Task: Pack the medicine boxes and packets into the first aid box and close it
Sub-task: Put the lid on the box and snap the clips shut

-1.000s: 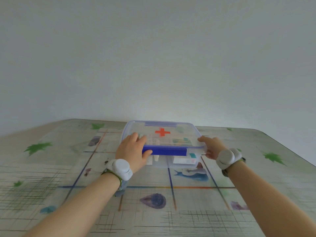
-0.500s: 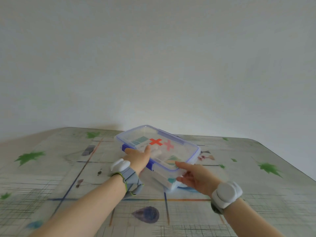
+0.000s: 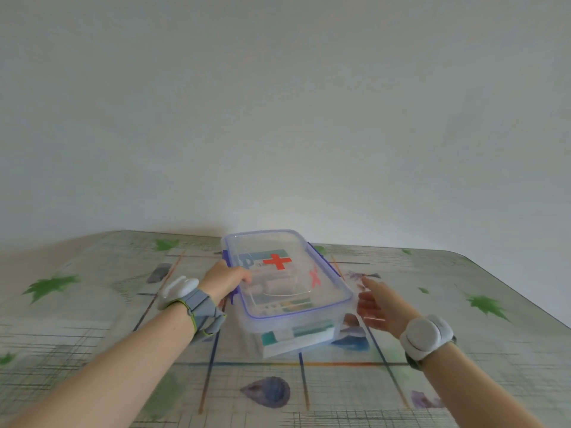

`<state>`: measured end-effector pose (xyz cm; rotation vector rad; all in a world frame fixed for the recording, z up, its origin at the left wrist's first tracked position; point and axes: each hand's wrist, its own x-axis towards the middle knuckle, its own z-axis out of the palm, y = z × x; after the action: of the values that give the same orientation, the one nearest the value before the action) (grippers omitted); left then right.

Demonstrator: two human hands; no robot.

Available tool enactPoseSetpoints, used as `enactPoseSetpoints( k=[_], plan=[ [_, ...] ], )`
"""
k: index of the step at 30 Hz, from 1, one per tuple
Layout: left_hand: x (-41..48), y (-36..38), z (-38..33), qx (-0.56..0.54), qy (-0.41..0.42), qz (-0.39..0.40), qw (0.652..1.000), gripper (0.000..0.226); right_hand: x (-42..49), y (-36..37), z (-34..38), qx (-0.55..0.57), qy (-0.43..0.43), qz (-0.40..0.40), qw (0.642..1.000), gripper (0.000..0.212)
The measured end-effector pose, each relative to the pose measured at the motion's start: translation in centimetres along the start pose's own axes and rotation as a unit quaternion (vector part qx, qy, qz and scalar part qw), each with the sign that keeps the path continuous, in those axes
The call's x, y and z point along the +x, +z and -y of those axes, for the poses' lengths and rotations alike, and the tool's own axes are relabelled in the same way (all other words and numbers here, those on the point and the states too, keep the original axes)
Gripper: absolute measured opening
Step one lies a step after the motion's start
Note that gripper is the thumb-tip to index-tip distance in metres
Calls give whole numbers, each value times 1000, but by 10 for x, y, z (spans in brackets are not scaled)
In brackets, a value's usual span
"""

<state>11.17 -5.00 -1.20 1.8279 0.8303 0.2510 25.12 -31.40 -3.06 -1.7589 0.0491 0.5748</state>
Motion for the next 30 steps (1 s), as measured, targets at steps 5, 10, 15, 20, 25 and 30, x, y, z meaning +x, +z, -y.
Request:
enactPoseSetpoints(
  k=[5, 10, 15, 20, 25, 30],
  plan=[
    [-4, -17, -1, 30, 7, 81, 996, 50, 4, 18, 6, 12, -13, 70, 997, 52],
    [-4, -14, 3, -18, 28, 139, 990, 55, 6, 27, 12, 59, -6, 147, 987, 38],
    [1, -15, 4, 14, 31, 145, 989, 45, 13, 24, 8, 54, -22, 139, 989, 33],
    [-7, -16, -2, 130, 80, 10, 988, 69, 11, 30, 5, 105, -16, 110, 988, 25],
    [-14, -21, 1, 184, 63, -91, 977, 66, 10, 45, 0, 197, -16, 97, 975, 30],
    [-19, -11, 9, 152, -8, -106, 983, 80, 4, 64, -2, 258, -23, 84, 962, 30]
  ],
)
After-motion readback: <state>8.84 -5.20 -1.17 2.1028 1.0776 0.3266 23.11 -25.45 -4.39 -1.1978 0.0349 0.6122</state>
